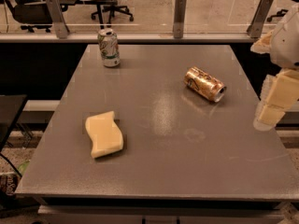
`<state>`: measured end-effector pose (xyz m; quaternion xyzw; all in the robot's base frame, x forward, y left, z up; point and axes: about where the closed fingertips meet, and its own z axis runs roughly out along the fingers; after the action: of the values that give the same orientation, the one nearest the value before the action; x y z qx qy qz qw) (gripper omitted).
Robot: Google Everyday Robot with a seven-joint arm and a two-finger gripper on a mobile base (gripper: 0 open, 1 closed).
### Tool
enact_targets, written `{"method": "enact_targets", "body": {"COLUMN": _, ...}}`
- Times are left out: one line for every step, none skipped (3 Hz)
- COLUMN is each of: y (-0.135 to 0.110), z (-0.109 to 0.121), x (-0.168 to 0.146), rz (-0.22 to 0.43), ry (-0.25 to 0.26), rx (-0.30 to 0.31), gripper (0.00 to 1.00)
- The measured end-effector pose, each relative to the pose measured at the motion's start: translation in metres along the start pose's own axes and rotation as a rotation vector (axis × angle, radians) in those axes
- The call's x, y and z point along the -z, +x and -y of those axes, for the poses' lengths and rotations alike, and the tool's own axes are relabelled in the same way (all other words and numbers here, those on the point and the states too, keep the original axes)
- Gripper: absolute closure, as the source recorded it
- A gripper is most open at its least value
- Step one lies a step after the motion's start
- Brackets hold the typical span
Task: Place orange can upright
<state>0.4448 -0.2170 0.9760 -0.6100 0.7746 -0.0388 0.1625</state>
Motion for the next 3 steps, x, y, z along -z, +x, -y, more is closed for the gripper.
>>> {"method": "enact_targets", "body": {"y": -0.002, "z": 0.028, "x": -0.024, "rz": 0.030, "ry": -0.022, "rx": 0.108, "gripper": 0.00}}
{"method": "enact_targets", "body": {"y": -0.004, "z": 0.050, "x": -0.040, "rz": 0.043, "ry": -0.035, "rx": 0.243, "gripper": 0.00}}
{"method": "enact_targets", "body": {"y": -0.007, "z": 0.074, "x": -0.055, "rz": 0.059, "ry": -0.048, "rx": 0.402, "gripper": 0.00}}
